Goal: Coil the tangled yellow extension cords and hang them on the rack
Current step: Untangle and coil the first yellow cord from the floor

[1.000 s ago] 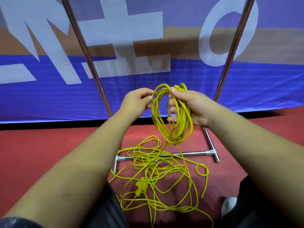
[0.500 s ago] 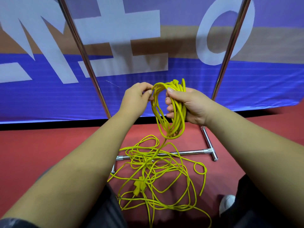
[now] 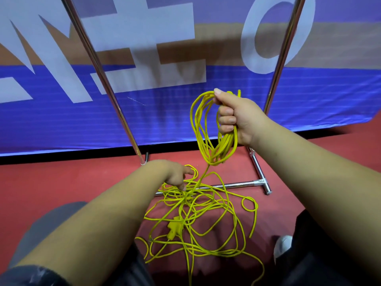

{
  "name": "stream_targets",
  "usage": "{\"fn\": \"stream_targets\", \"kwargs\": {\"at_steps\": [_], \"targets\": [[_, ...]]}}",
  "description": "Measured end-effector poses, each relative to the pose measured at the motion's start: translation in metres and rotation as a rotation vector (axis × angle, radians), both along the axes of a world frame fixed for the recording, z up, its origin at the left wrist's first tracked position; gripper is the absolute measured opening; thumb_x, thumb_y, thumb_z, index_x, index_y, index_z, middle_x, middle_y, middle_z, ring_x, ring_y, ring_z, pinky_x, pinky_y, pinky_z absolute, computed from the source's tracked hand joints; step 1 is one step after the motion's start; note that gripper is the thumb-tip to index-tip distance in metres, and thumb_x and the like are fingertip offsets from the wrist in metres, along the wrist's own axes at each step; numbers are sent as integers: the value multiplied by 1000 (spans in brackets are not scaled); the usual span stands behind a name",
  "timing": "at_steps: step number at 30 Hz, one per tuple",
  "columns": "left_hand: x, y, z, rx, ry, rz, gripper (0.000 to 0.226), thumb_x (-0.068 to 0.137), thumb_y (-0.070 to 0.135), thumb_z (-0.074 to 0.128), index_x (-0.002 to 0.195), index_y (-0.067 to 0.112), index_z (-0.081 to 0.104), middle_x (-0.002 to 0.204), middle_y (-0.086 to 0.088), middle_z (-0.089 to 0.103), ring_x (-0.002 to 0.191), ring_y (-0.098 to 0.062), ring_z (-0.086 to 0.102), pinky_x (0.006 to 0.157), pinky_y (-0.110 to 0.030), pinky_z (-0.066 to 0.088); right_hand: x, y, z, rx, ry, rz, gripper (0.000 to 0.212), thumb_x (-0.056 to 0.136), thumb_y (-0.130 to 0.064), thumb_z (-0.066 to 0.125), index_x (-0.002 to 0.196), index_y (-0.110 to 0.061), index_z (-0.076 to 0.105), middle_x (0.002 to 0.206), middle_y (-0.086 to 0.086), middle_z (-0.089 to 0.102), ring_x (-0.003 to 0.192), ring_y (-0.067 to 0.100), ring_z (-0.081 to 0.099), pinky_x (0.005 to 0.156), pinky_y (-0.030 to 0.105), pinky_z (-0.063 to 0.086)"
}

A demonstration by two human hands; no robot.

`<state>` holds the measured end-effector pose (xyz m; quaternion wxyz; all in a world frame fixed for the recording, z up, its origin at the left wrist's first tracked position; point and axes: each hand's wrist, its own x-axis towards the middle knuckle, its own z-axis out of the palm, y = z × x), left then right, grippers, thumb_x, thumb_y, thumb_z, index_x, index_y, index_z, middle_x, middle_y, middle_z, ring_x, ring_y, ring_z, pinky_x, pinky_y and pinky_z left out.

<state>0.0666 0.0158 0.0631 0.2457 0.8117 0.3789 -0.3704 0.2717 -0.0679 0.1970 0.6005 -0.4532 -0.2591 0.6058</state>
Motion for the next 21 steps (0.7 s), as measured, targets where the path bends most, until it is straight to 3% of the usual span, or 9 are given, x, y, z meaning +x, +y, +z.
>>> {"fn": "stream_targets", "kwargs": {"at_steps": [2, 6, 9, 12, 17, 19, 21], "targets": [[4, -6, -17, 10, -28, -20, 81, 98, 36, 69, 164, 33, 21, 165, 0, 37, 148, -30, 40, 118, -42, 36, 4, -1, 4, 27, 58, 0, 26, 103, -42, 67, 88, -21, 62, 54, -10, 29, 40, 4, 26, 38, 20, 21], [10, -22, -44, -35, -95, -57, 57, 101, 35, 65, 155, 33, 46, 157, 1, 49, 140, -26, 49, 112, -33, 41, 14, 1, 13, 102, 194, -7, 28, 104, -41, 64, 85, -21, 61, 51, -10, 30, 38, 3, 27, 37, 20, 21], [13, -22, -50, 27, -185, -6, 42, 101, 30, 66, 142, 26, 62, 139, -3, 65, 128, -24, 60, 102, -28, 45, 24, 1, 18, 124, 263, -27, 28, 105, -41, 64, 85, -21, 61, 50, -10, 32, 38, 3, 29, 37, 20, 21], [17, -13, -45, 200, -257, 51, 30, 102, 32, 63, 121, 11, 71, 118, -13, 73, 113, -32, 66, 89, -32, 50, 33, 0, 23, 116, 311, -68, 30, 104, -41, 65, 82, -21, 61, 50, -10, 34, 37, 4, 30, 37, 20, 21], [19, 12, -21, 333, -480, 372, 25, 102, 27, 60, 101, 6, 72, 97, -17, 75, 94, -34, 70, 82, -39, 56, 45, -5, 25, 92, 327, -120, 30, 103, -41, 66, 82, -21, 61, 52, -10, 32, 38, 4, 30, 37, 19, 22], [24, 18, 0, 270, -689, 594, 21, 103, 21, 55, 93, 11, 71, 86, -10, 75, 80, -30, 70, 78, -40, 58, 45, -6, 24, 74, 268, -123, 28, 103, -40, 66, 83, -22, 59, 52, -9, 32, 39, 4, 30, 37, 20, 22], [32, 18, 33, 140, -986, 789, 22, 103, 13, 51, 91, 12, 69, 71, -4, 67, 60, -22, 61, 63, -34, 53, 42, -7, 22, 53, 186, -120, 28, 104, -40, 66, 84, -22, 58, 53, -9, 32, 40, 4, 29, 37, 20, 22]]}}
